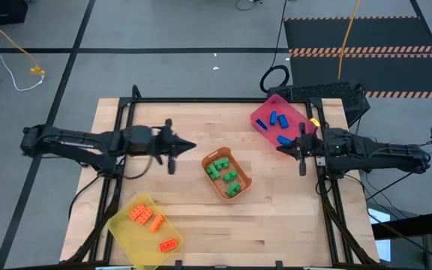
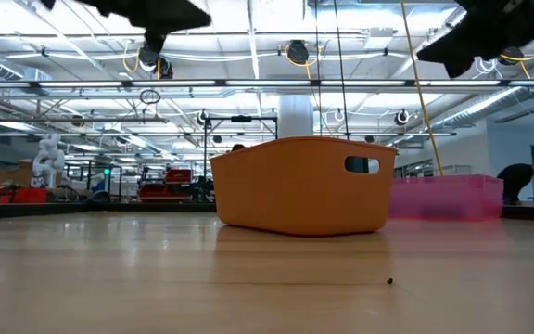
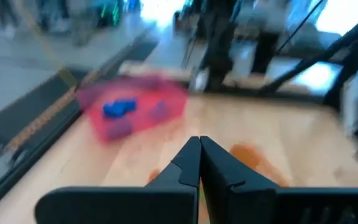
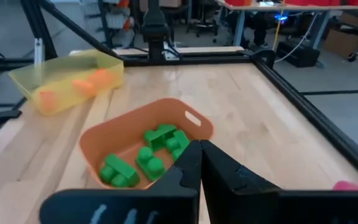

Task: Sort & place blocks by color
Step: Return to Home Position

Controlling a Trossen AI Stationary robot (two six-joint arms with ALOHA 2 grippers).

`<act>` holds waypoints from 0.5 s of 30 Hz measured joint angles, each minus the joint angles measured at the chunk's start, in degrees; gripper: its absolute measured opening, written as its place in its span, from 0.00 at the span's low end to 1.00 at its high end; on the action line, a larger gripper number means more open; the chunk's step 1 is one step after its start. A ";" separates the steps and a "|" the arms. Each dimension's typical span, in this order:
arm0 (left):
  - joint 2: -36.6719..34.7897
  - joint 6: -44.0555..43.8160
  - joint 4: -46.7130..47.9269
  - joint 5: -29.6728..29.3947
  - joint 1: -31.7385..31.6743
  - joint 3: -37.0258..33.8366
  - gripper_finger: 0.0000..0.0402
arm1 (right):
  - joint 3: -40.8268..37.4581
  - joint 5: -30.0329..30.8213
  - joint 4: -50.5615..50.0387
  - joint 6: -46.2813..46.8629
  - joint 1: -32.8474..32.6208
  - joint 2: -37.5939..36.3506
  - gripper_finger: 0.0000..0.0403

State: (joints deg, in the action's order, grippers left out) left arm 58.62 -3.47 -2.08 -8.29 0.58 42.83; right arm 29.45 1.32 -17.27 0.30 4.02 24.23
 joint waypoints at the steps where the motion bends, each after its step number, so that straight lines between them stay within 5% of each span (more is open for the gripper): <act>1: -2.14 -0.01 -3.03 1.71 -0.42 -2.47 0.01 | -1.06 -0.09 -0.01 0.46 0.01 -1.64 0.00; 11: -27.80 -0.92 -6.86 6.33 -4.27 -21.78 0.01 | -12.60 -1.94 5.13 3.82 0.04 -17.47 0.00; 15: -33.05 -3.42 -6.94 6.33 -4.63 -27.63 0.01 | -17.40 -1.45 7.10 5.92 0.02 -23.44 0.00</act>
State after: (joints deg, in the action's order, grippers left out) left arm 25.57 -6.89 -9.03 -1.96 -4.05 15.20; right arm 12.05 -0.13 -10.17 6.22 4.04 0.78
